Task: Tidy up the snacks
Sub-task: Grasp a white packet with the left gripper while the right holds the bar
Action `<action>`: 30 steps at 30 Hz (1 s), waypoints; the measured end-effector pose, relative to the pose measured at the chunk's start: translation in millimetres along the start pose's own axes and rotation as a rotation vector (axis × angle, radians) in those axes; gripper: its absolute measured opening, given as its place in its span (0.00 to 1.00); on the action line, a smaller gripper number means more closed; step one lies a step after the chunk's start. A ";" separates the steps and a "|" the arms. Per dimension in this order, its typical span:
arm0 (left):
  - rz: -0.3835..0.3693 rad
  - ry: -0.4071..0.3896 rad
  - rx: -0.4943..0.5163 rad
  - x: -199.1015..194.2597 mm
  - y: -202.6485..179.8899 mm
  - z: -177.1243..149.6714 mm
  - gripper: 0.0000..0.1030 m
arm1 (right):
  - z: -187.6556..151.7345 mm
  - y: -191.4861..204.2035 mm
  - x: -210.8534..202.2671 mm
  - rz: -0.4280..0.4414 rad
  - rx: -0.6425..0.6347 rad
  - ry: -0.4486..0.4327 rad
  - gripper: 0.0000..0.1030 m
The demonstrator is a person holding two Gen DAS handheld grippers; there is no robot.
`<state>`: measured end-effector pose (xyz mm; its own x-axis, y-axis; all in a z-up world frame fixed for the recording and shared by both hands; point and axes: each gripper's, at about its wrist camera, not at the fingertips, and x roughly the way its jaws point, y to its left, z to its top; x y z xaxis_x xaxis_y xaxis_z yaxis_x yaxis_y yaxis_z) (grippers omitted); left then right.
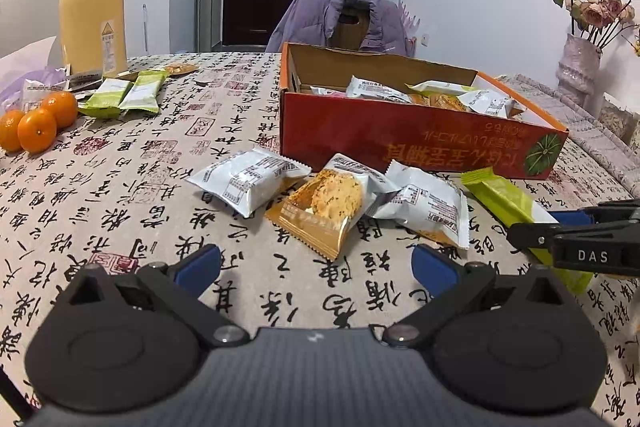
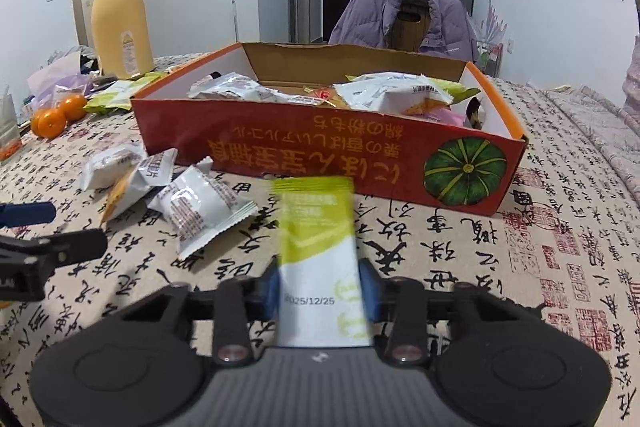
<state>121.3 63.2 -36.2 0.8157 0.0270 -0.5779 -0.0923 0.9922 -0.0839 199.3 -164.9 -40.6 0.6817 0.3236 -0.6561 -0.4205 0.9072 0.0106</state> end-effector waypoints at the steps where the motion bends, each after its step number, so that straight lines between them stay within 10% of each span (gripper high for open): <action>1: 0.000 0.000 0.001 -0.1 -0.5 0.0 1.00 | -1.4 -0.2 -1.9 -0.003 0.004 -0.004 0.36; 18: 0.052 -0.052 0.032 -6.7 14.4 36.5 1.00 | -14.4 -33.8 -44.2 -0.061 0.115 -0.137 0.35; 30: 0.134 0.076 0.089 59.1 42.1 67.1 1.00 | -22.1 -53.7 -58.1 -0.093 0.167 -0.160 0.35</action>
<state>204.0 114.7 -19.4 0.7539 0.1536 -0.6388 -0.1436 0.9873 0.0679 169.0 -238.3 -19.7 0.8049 0.2626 -0.5322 -0.2556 0.9627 0.0885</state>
